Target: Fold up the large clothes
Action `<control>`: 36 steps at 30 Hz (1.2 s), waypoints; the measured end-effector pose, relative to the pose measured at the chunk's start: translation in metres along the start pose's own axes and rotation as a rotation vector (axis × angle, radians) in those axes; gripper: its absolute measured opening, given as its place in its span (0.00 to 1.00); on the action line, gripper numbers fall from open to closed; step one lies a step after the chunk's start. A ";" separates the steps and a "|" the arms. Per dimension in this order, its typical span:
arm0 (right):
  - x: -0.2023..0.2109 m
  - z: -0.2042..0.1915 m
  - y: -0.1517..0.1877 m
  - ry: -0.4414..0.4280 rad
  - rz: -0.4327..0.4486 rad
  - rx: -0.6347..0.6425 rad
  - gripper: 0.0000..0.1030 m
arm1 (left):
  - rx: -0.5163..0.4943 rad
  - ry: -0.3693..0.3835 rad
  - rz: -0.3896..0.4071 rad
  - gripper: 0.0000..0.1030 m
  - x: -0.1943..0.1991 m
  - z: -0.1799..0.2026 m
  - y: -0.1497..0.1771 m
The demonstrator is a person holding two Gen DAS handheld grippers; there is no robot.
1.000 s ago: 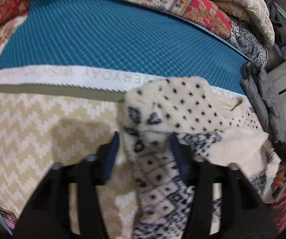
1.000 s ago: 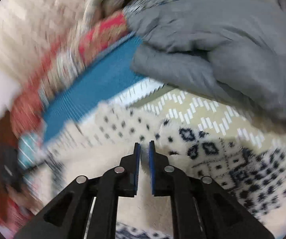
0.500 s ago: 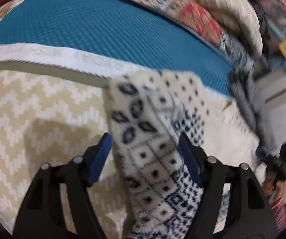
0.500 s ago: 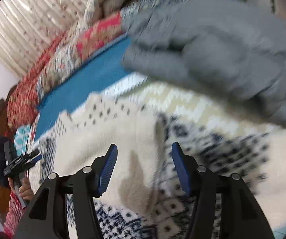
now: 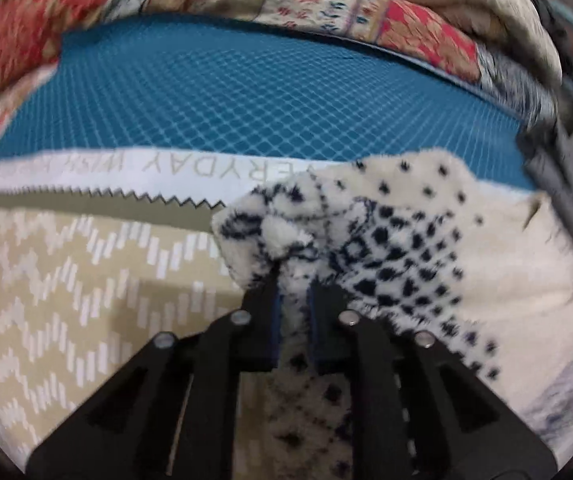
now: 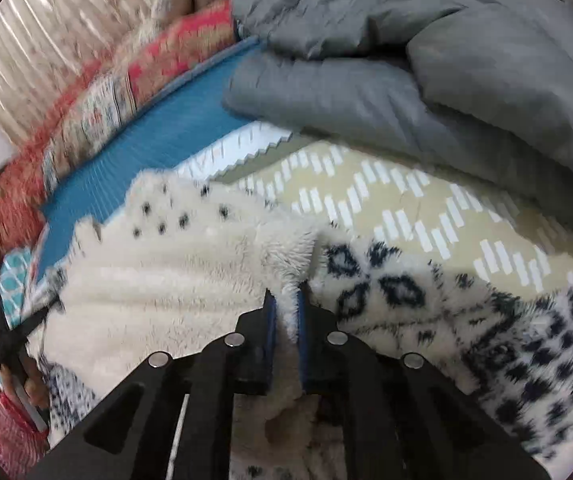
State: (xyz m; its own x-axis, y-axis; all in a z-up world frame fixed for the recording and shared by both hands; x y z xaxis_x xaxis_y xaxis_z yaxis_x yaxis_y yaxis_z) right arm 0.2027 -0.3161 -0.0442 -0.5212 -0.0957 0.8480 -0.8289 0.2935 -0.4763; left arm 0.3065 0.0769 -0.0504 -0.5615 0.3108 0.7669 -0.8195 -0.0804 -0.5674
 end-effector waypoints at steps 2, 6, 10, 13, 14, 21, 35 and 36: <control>0.003 0.003 0.000 -0.030 -0.001 -0.019 1.15 | -0.014 -0.026 -0.021 0.18 0.000 -0.001 -0.004; 0.027 0.016 -0.005 -0.136 -0.039 -0.135 1.06 | -0.017 -0.001 -0.057 0.29 0.034 -0.001 -0.011; 0.083 0.031 -0.001 -0.175 0.079 -0.195 0.85 | -0.029 0.075 -0.011 0.63 0.107 -0.011 0.007; 0.108 0.028 0.026 -0.222 0.058 -0.174 0.84 | -0.016 0.129 -0.025 0.68 0.153 -0.019 0.057; 0.116 0.026 0.043 -0.238 0.043 -0.160 0.84 | -0.006 0.151 -0.049 0.69 0.163 -0.022 0.081; 0.148 0.023 0.142 -0.291 -0.067 -0.113 0.84 | 0.080 0.273 -0.182 0.70 0.206 -0.020 0.231; 0.200 0.034 0.193 -0.225 -0.041 -0.070 0.84 | 0.077 0.191 -0.150 0.05 0.264 -0.032 0.313; 0.203 0.038 0.196 -0.209 -0.037 -0.062 0.84 | 0.092 0.192 -0.154 0.06 0.267 -0.036 0.320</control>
State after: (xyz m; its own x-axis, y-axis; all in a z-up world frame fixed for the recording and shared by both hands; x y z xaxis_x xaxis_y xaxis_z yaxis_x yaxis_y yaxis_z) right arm -0.0726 -0.3140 0.0257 -0.5267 -0.3010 0.7950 -0.8376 0.3430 -0.4251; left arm -0.1015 0.1687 -0.0376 -0.4042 0.4998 0.7661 -0.9056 -0.1010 -0.4119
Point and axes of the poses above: each gripper's, at about its wrist camera, not at the fingertips, and x roughly against the way its jaws point, z to its right, y to its underside, the point moved 8 cm from there along -x, roughly the way its jaws point, and after that the axes turned 12 degrees about y, right-handed, at the moved point
